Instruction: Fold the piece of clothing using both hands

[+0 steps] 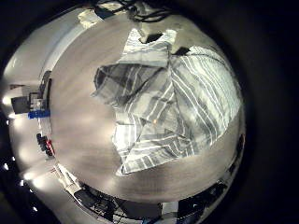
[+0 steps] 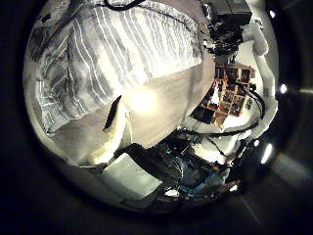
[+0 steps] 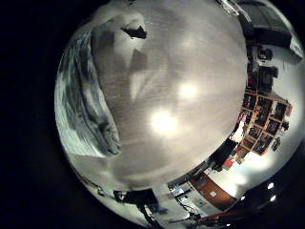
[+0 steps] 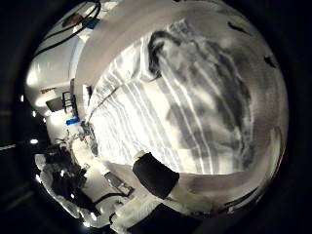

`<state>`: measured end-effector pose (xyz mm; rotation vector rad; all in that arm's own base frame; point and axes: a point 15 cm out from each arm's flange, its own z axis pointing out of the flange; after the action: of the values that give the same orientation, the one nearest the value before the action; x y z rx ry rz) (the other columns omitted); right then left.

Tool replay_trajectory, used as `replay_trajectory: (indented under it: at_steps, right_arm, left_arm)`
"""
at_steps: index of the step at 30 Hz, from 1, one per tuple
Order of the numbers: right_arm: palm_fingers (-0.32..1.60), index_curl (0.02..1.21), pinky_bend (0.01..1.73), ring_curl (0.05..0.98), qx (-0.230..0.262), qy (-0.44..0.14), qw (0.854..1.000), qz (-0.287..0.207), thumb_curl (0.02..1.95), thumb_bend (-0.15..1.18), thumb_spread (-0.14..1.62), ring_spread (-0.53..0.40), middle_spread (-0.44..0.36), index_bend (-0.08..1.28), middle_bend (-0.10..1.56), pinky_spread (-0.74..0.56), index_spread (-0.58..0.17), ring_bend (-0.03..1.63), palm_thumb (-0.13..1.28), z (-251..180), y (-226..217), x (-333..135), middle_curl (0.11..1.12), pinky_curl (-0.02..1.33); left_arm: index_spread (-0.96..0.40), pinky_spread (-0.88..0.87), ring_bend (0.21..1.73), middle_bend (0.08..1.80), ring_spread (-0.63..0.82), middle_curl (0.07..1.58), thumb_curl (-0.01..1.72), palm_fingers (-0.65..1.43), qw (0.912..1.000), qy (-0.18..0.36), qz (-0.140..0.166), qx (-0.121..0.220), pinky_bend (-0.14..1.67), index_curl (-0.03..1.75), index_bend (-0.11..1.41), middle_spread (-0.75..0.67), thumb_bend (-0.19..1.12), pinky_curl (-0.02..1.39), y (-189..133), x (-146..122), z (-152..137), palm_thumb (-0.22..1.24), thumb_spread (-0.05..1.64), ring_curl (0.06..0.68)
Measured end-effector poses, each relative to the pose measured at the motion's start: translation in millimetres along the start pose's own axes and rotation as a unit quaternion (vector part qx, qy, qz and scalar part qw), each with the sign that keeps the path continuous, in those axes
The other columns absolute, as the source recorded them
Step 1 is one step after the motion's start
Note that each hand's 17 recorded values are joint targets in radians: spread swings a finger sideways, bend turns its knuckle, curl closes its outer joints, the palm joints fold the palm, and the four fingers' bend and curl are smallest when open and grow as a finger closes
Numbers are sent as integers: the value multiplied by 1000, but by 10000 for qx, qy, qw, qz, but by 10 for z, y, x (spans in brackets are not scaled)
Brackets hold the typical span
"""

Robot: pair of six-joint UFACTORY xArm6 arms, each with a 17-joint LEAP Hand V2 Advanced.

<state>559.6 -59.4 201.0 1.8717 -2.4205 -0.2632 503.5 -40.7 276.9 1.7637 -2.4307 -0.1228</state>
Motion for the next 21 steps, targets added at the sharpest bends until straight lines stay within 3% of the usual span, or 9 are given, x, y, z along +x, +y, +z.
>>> replay_trajectory:
  at_steps: [9,21]
  right_arm:
    - [278,341,760,304,-148,28,9999,-17,323,-21,1142,57,98,161,469,349,-169,875,279,146,13,-44,391,392]
    - [351,319,822,309,-306,38,9995,13,329,-17,1143,-18,58,160,516,269,-168,973,318,188,76,-4,399,372]
  left_arm:
    - [42,535,593,184,460,352,367,88,10000,-2,-41,-38,288,396,172,272,-20,361,17,-84,32,526,1133,223]
    - [50,533,586,185,460,342,360,94,10000,0,-43,-68,294,373,171,275,-20,349,4,-103,74,536,1132,220]
